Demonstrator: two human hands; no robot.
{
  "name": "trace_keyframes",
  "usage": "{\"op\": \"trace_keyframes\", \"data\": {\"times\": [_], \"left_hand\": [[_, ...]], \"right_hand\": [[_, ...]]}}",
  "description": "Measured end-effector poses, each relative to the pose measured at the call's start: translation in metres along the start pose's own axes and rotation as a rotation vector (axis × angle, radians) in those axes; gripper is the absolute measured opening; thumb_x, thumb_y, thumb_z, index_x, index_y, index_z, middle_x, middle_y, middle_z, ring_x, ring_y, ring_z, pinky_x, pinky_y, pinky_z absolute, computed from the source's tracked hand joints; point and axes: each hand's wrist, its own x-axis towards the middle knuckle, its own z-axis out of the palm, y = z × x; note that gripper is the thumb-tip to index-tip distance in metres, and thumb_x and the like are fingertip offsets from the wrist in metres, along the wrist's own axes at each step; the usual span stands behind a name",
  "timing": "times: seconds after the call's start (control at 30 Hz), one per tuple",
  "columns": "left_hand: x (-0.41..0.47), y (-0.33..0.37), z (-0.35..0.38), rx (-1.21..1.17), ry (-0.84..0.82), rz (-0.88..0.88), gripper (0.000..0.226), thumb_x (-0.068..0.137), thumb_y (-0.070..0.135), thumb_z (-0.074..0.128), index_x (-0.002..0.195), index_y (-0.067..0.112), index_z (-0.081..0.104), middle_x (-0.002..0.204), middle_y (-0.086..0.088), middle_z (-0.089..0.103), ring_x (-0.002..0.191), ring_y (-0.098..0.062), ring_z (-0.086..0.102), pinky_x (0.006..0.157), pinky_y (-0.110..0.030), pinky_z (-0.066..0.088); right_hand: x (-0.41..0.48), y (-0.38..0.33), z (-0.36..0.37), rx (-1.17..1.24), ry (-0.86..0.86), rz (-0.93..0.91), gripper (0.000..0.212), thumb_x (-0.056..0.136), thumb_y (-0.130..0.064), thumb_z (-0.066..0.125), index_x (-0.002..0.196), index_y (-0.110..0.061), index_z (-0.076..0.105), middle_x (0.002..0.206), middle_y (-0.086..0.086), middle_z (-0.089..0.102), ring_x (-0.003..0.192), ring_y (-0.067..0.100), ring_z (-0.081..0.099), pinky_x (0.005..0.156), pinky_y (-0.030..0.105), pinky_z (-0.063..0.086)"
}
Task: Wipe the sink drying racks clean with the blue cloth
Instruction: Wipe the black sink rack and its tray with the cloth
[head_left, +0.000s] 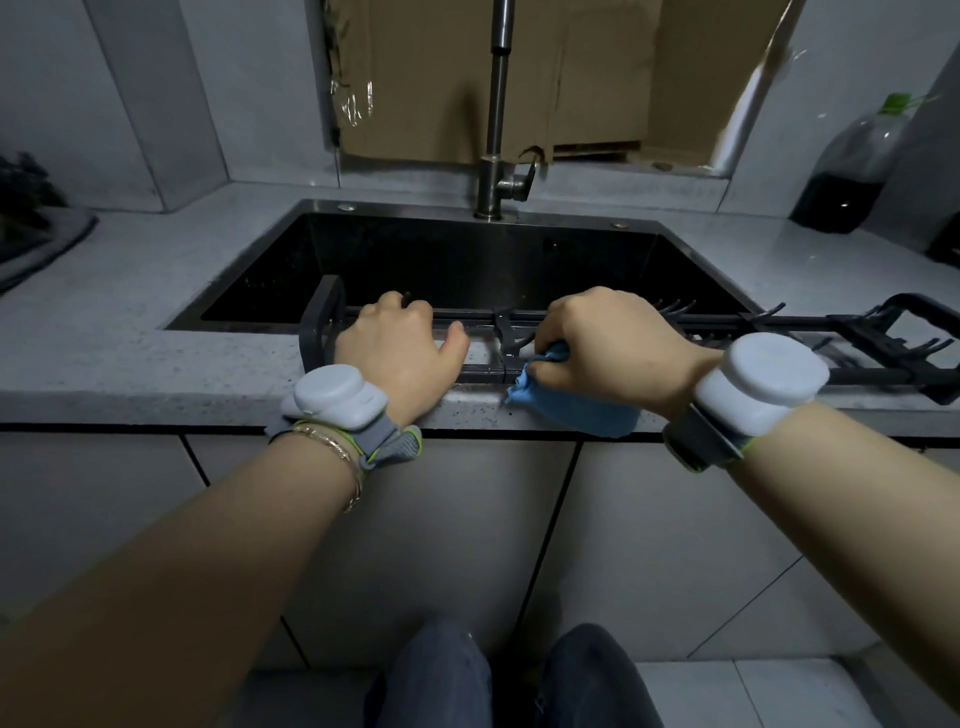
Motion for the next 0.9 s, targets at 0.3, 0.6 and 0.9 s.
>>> {"op": "trace_keyframes", "data": {"times": [0.3,0.6,0.9], "left_hand": [[0.0,-0.003,-0.001,-0.014,0.015,0.011,0.04,0.093,0.04,0.042,0.097,0.004,0.06,0.112,-0.014,0.056,0.103,-0.035,0.051,0.067,-0.033,0.03],[0.0,-0.004,0.0,-0.011,0.004,0.024,0.041,0.094,0.039,0.041,0.098,0.003,0.06,0.114,-0.015,0.055,0.104,-0.035,0.051,0.067,-0.033,0.031],[-0.001,-0.003,-0.001,-0.003,0.008,0.013,0.041,0.094,0.039,0.04,0.097,0.004,0.06,0.114,-0.014,0.055,0.103,-0.034,0.052,0.067,-0.033,0.03]], "right_hand": [[0.001,0.002,-0.015,-0.013,-0.157,-0.016,0.021,0.08,-0.028,0.059,0.097,-0.02,0.069,0.104,0.004,0.067,0.095,0.027,0.058,0.072,0.032,0.046],[0.002,-0.005,-0.018,0.009,-0.214,0.004,0.014,0.081,-0.022,0.059,0.091,-0.018,0.068,0.089,0.004,0.063,0.089,0.027,0.058,0.068,0.032,0.046],[0.003,0.002,-0.01,0.157,-0.192,0.026,0.017,0.083,-0.021,0.062,0.096,-0.012,0.068,0.1,0.007,0.067,0.093,0.022,0.059,0.078,0.031,0.045]]}}
